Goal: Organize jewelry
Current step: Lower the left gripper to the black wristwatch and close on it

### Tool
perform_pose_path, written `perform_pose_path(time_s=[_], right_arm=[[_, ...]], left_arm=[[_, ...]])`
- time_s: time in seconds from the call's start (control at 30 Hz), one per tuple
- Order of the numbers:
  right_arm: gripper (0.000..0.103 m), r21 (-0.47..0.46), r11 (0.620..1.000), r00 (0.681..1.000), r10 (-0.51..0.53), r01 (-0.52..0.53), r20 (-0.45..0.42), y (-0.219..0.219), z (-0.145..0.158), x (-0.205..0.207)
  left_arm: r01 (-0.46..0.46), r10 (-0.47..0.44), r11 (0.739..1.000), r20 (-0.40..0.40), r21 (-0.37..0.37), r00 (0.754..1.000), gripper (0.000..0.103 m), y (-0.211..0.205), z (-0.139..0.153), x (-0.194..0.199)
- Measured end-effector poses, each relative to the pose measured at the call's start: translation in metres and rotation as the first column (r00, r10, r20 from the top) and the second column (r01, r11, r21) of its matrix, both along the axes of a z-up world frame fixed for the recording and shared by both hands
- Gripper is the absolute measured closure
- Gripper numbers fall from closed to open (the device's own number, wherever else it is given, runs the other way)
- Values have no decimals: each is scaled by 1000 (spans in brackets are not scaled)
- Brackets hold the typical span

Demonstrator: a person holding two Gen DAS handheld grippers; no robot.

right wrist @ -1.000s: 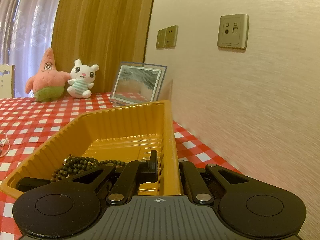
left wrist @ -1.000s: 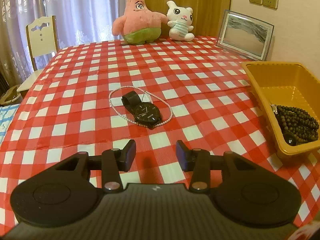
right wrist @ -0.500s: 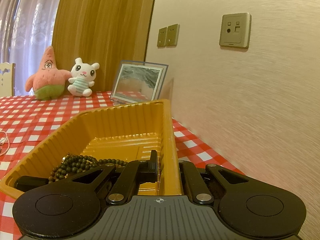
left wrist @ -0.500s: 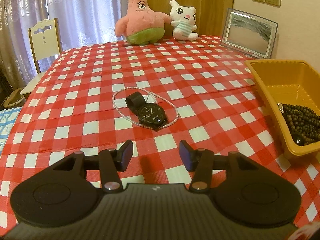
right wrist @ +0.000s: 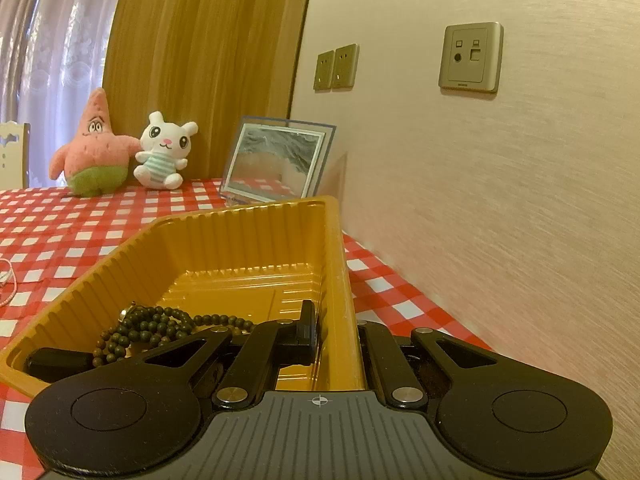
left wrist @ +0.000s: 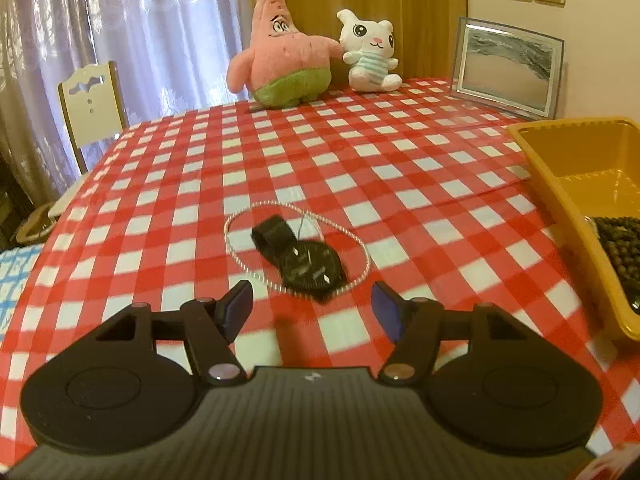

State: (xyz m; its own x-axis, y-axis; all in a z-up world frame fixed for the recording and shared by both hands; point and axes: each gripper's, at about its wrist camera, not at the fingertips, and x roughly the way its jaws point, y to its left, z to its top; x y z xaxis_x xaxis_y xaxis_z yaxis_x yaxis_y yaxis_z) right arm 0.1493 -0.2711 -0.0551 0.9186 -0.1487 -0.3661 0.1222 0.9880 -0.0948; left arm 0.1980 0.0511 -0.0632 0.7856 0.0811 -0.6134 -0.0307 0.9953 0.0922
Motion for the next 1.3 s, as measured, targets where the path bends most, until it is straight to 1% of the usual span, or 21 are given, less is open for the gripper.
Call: perform_pose_path(time_s=[0.27, 0.43, 0.5, 0.53, 0.57, 0.6, 0.63, 0.7, 0.83, 0.93, 1.3], right_arm=[[98, -3, 1000, 1000, 0, 0, -2, 0, -1, 0], [98, -3, 1000, 1000, 0, 0, -2, 0, -1, 0], [98, -2, 1000, 1000, 0, 0, -2, 0, -1, 0], [98, -2, 1000, 1000, -1, 1, -3, 0, -1, 0], [98, -2, 1000, 1000, -1, 1, -2, 0, -1, 0], [98, -2, 1000, 1000, -1, 1, -2, 0, -1, 0], [98, -2, 1000, 1000, -1, 1, -3, 0, -1, 0], [98, -2, 1000, 1000, 0, 0, -3, 0, -1, 0], [98, -1, 1000, 1000, 0, 0, -4, -1, -2, 0], [98, -2, 1000, 1000, -1, 1, -5, -1, -3, 0], [98, -2, 1000, 1000, -1, 1, -7, -2, -4, -1]], left_arm=[[-18, 18, 999, 4, 28, 1000, 39, 1, -9, 34], [-28, 28, 999, -6, 26, 1000, 41, 4, -16, 46], [-24, 25, 999, -6, 33, 1000, 45, 5, -18, 47], [-20, 20, 999, -9, 33, 1000, 45, 7, -19, 47], [-11, 12, 1000, -9, 26, 1000, 49, 8, -20, 46], [0, 0, 1000, -7, 15, 1000, 56, 10, -20, 45], [16, -16, 1000, -5, 3, 1000, 58, 12, -19, 43], [35, -35, 999, -1, 12, 999, 61, 15, -19, 39], [62, -62, 998, -11, 19, 998, 62, 24, -21, 31], [66, -66, 998, -12, 15, 998, 61, 27, -21, 28], [12, -12, 999, -18, -34, 1000, 61, 27, -23, 39]])
